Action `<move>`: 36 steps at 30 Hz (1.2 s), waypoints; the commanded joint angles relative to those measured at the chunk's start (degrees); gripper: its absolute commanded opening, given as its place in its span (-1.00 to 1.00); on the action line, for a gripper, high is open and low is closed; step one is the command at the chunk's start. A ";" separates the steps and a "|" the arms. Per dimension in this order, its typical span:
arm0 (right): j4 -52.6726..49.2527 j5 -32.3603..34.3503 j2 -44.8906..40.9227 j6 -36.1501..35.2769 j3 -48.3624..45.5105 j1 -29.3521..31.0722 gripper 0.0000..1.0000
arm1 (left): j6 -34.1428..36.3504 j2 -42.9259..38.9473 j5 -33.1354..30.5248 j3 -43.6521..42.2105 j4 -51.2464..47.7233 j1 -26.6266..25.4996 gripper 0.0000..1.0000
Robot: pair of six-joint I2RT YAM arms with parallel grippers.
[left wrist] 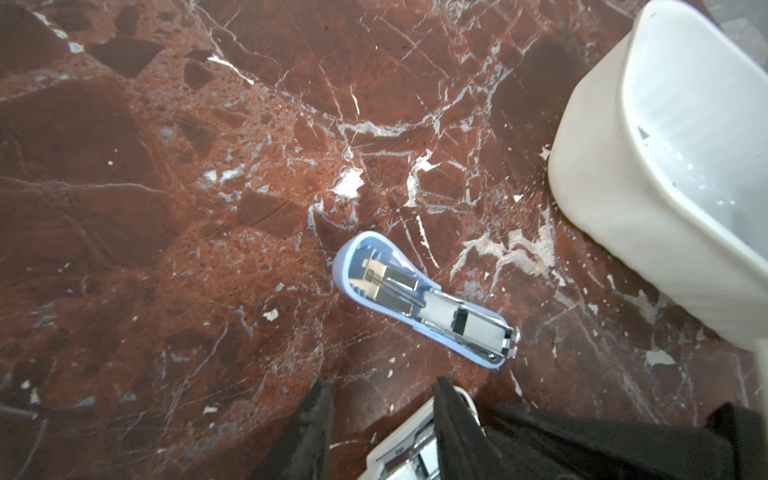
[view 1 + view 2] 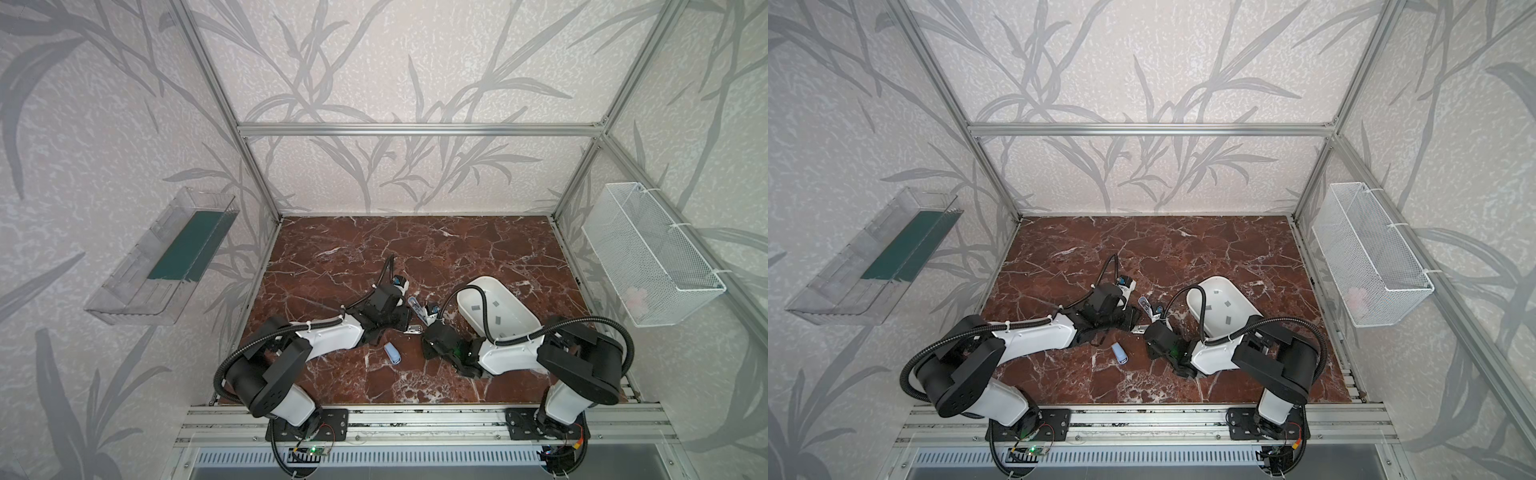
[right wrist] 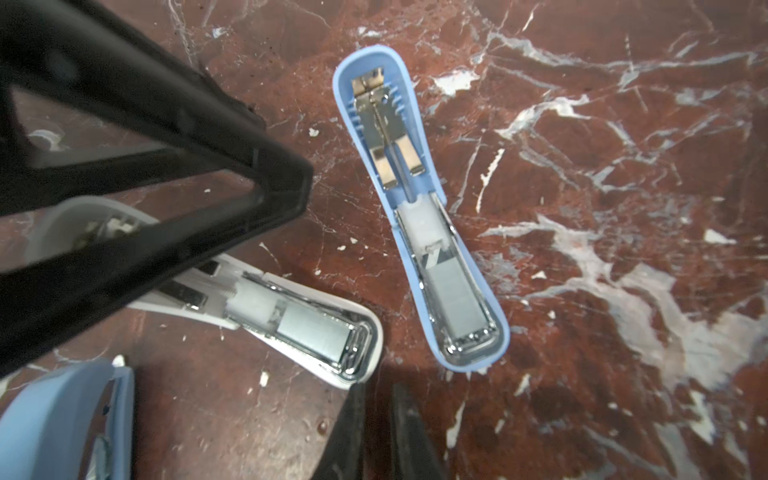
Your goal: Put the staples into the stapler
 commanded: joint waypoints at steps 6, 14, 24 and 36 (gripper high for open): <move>1.56 -2.57 0.85 1.29 0.15 0.33 -0.71 | -6.43 1.03 -0.86 -0.26 6.54 -0.41 -0.12; 3.60 -4.51 3.18 -0.21 0.79 1.12 -0.71 | -11.03 -16.05 -23.81 -9.66 1.65 1.17 0.36; -1.01 1.40 -2.93 -0.18 -2.33 0.73 -0.70 | -16.83 -10.66 -15.42 -15.07 10.61 2.87 0.45; 1.72 2.03 -1.54 -0.43 -2.47 -0.84 -0.70 | -23.83 -4.25 -10.53 -16.23 24.01 2.37 0.45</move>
